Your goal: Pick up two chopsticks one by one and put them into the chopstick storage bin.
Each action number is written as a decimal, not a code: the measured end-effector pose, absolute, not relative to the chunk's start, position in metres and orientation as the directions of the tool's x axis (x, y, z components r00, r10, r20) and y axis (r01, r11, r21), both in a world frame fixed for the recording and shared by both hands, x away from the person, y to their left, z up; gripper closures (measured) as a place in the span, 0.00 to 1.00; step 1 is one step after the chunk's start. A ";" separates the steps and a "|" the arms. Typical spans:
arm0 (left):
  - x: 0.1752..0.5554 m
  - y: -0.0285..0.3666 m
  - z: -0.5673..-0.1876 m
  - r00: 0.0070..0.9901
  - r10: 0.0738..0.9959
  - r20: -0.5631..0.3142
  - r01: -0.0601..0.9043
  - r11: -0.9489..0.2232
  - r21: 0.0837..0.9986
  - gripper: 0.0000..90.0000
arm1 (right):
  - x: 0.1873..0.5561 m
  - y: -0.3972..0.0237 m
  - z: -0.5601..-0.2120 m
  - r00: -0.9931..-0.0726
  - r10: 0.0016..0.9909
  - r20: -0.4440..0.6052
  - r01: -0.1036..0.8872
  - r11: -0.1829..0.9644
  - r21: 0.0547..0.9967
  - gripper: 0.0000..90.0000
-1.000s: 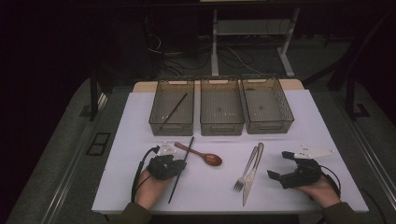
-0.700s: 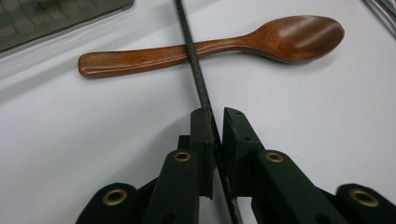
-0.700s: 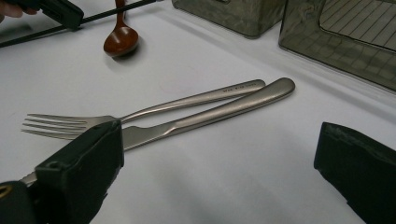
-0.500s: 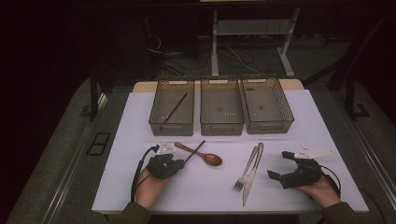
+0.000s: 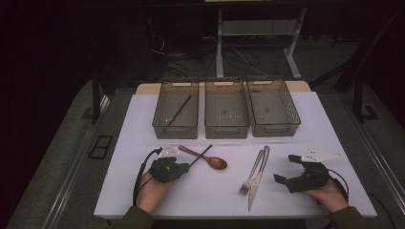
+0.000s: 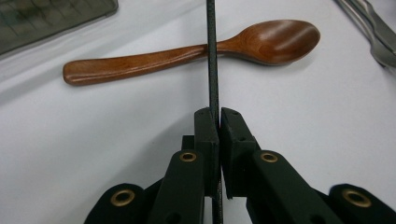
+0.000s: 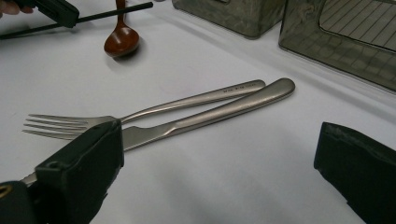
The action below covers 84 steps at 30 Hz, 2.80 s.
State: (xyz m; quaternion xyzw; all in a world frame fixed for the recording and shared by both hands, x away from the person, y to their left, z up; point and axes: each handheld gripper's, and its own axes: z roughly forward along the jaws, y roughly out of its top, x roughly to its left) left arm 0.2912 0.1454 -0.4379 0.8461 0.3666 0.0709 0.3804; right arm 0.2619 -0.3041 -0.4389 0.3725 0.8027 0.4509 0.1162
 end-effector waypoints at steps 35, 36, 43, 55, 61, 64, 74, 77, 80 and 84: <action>0.300 0.155 -0.407 0.785 0.595 -0.174 0.516 -0.471 0.715 0.95 | 0.263 -0.304 -0.439 -0.698 0.701 0.150 0.495 0.320 0.808 0.01; 0.301 0.155 -0.406 0.782 0.597 -0.178 0.517 -0.464 0.719 0.95 | 0.263 -0.304 -0.439 -0.698 0.701 0.150 0.495 0.320 0.808 0.01; 0.310 0.159 -0.396 0.780 0.601 -0.173 0.505 -0.444 0.740 0.94 | 0.263 -0.304 -0.439 -0.695 0.703 0.151 0.498 0.320 0.806 0.01; 0.332 0.167 -0.373 0.773 0.616 -0.150 0.481 -0.416 0.772 0.95 | 0.263 -0.304 -0.439 -0.694 0.703 0.158 0.500 0.312 0.808 0.01; 0.347 0.168 -0.361 0.771 0.622 -0.137 0.471 -0.412 0.780 0.95 | 0.263 -0.305 -0.439 -0.694 0.702 0.160 0.499 0.309 0.810 0.01; 0.354 0.170 -0.356 0.769 0.624 -0.136 0.467 -0.403 0.787 0.94 | 0.263 -0.305 -0.439 -0.695 0.701 0.162 0.500 0.309 0.809 0.01; 0.381 0.170 -0.344 0.763 0.636 -0.119 0.457 -0.399 0.795 0.95 | 0.263 -0.305 -0.439 -0.691 0.704 0.163 0.503 0.306 0.809 0.01; 0.390 0.170 -0.343 0.758 0.642 -0.112 0.457 -0.401 0.794 0.95 | 0.263 -0.305 -0.439 -0.690 0.704 0.165 0.503 0.304 0.809 0.01; 0.398 0.171 -0.341 0.753 0.649 -0.109 0.456 -0.395 0.797 0.94 | 0.263 -0.305 -0.439 -0.689 0.705 0.167 0.505 0.302 0.809 0.01; 0.410 0.170 -0.340 0.746 0.657 -0.104 0.456 -0.391 0.800 0.95 | 0.263 -0.305 -0.439 -0.689 0.705 0.169 0.504 0.299 0.810 0.01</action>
